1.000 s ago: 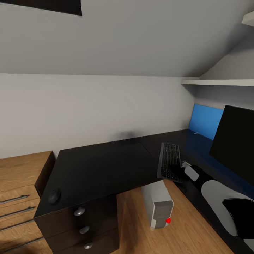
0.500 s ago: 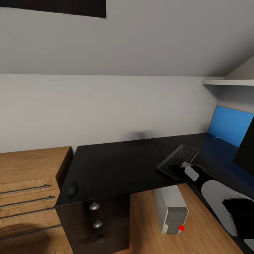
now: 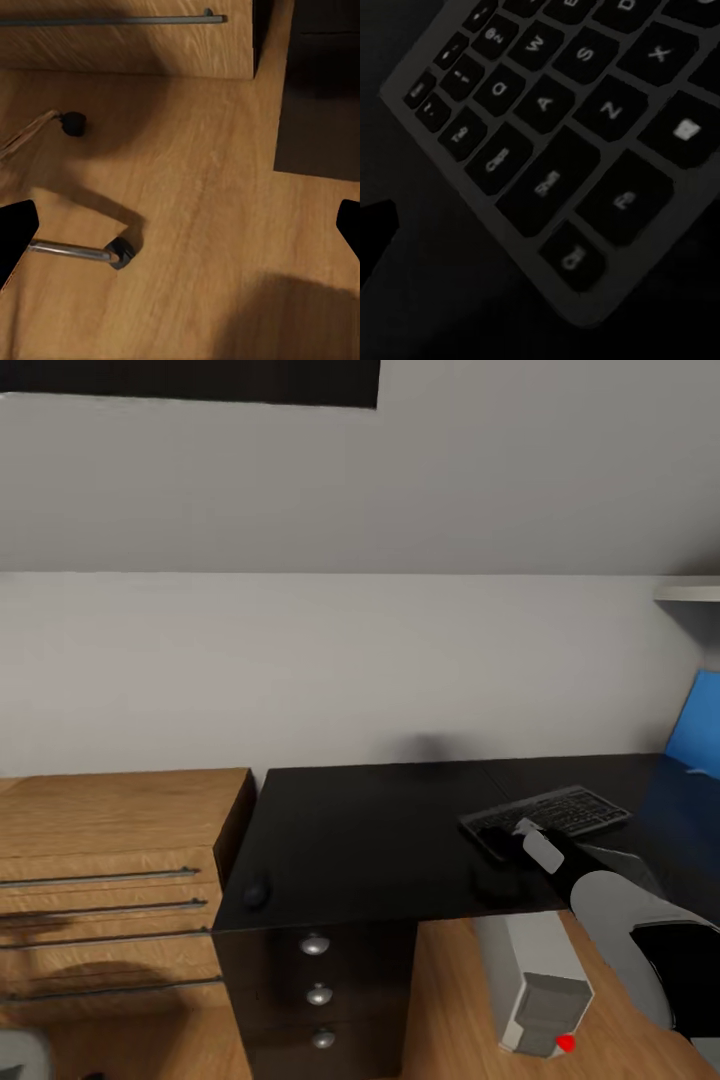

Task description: In the bedroom, organize the workspace by keeping the computer under the desk, ensuring the monitor is on the desk, placing the keyboard on the desk next to the monitor, placing the mouse on the desk next to the keyboard, moving the folder from the swivel chair onto the desk next to the mouse, stacking the notebook on top of the folder with the pen on top of the notebook, and positioning the swivel chair next to the desk.

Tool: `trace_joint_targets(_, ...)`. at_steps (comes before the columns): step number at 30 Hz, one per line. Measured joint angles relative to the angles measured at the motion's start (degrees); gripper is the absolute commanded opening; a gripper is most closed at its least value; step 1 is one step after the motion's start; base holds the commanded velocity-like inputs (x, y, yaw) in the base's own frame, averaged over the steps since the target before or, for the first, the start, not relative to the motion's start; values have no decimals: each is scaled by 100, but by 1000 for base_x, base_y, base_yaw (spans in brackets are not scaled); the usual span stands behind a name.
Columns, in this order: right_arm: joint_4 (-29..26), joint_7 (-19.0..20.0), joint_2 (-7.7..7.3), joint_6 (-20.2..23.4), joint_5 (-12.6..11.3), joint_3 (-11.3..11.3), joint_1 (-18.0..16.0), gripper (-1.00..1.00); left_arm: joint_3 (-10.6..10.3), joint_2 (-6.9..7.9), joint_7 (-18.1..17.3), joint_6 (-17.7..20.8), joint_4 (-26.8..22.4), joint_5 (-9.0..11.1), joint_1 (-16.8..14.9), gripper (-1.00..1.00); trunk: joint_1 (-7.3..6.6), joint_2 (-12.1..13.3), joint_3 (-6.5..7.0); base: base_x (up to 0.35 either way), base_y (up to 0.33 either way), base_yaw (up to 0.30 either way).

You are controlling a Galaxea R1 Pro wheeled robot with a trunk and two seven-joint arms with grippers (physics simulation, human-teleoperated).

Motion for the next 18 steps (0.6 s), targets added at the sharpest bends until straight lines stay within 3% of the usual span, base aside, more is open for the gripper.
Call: trace_joint_targets(18, -1, 12, -1, -35, -2, 0, 0, 100, -16, -1, -7, 7, 27, 1, -1, 100, 2, 0, 0, 71, 53, 17)
